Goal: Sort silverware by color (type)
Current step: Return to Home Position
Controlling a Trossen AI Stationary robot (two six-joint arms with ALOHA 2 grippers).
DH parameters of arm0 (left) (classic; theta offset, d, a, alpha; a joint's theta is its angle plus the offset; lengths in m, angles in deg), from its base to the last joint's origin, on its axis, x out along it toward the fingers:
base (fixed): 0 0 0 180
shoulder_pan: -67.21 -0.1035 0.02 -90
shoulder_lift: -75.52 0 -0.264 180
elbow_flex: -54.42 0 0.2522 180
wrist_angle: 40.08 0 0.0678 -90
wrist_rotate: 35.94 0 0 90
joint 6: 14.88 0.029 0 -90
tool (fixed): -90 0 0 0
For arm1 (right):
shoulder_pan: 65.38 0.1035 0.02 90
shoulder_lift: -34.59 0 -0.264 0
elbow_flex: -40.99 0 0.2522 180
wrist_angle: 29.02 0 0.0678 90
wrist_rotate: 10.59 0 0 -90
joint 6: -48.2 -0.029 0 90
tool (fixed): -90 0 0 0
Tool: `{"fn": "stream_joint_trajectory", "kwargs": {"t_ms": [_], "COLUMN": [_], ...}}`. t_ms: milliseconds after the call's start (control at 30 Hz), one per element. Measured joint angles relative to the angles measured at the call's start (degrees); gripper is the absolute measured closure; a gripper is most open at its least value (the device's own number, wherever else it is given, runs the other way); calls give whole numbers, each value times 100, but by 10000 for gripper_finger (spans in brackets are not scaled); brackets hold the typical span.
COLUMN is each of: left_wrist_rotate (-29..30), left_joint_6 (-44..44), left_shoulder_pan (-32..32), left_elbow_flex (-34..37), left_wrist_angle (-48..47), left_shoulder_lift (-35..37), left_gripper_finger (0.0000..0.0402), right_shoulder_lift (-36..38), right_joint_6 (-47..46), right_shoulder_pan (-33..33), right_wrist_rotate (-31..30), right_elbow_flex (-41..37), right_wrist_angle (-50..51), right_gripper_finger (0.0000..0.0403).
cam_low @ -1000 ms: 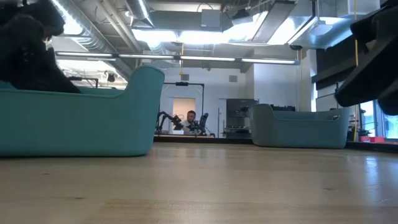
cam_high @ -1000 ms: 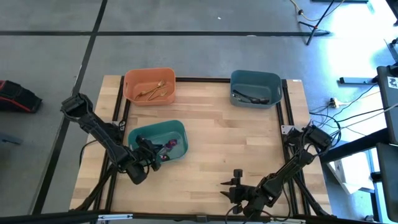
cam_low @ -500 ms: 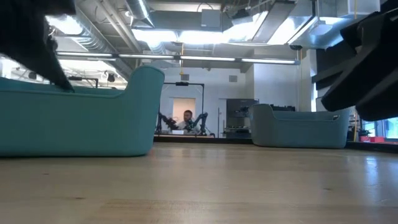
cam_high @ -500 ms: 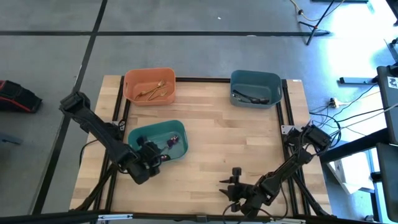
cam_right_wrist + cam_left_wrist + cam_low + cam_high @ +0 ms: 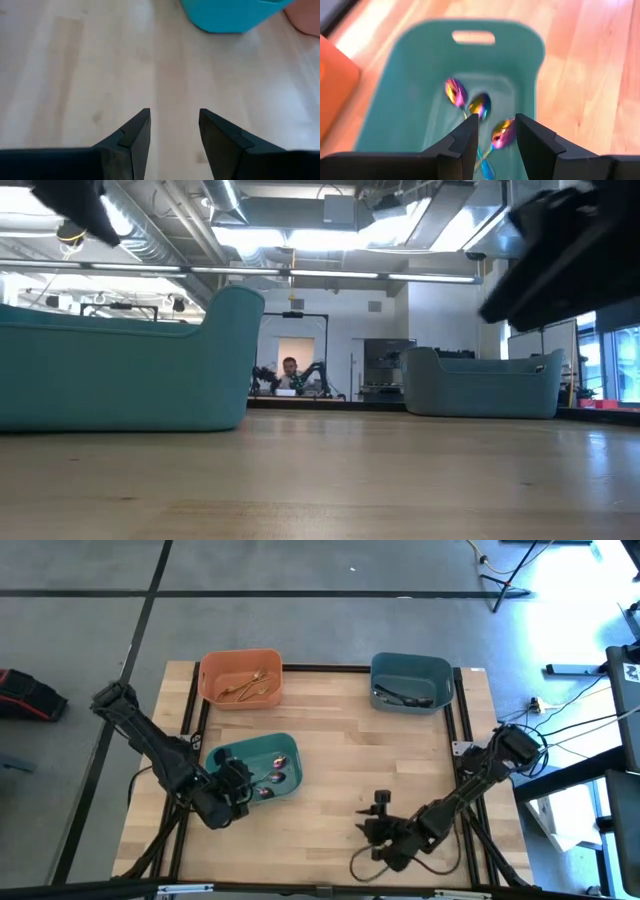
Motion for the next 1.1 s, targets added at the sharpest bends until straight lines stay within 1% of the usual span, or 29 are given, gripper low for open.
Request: {"fn": "stream_joint_trajectory", "kwargs": {"t_ms": [67,200,267,333,400,500,600,700,767,833,933,1100], "left_wrist_rotate": [159,415,432,329,-2,-616,-1267,-1773,-2076,-2507,-3020,-3496], "left_joint_6": [156,649,988,1581,2456,3522,4361,4879,5116,5362,5738,5957], "left_shoulder_pan": [-68,-286,-442,-658,-968,-1551,-2089,-2655,-3011,-3316,-3773,-4456], "left_elbow_flex": [-55,-59,-59,-58,-15,40,258,554,734,919,1209,1713], "left_wrist_angle": [27,267,405,667,1226,2065,2648,3121,3443,3818,4407,5053], "left_shoulder_lift": [134,294,292,291,291,289,298,359,506,701,1024,1560], "left_gripper_finger": [278,278,278,278,278,278,278,278,278,278,278,278], "right_shoulder_lift": [22,22,62,150,268,451,796,1367,1845,2362,3163,4223], "right_joint_6": [212,925,1320,1712,2048,2412,2706,2764,2870,2987,3092,3149], "right_shoulder_pan": [-215,-664,-889,-1127,-1377,-1734,-2071,-2363,-2529,-2699,-3052,-3692], "right_wrist_rotate": [95,490,694,1117,1425,1488,1541,1640,1642,1672,2095,2682], "right_elbow_flex": [0,0,0,0,0,-43,-357,-972,-1476,-1971,-2670,-3579], "right_wrist_angle": [95,109,105,104,111,220,121,-217,-643,-1103,-1742,-2819], "right_gripper_finger": [242,242,242,242,242,242,242,242,242,242,242,242]}}
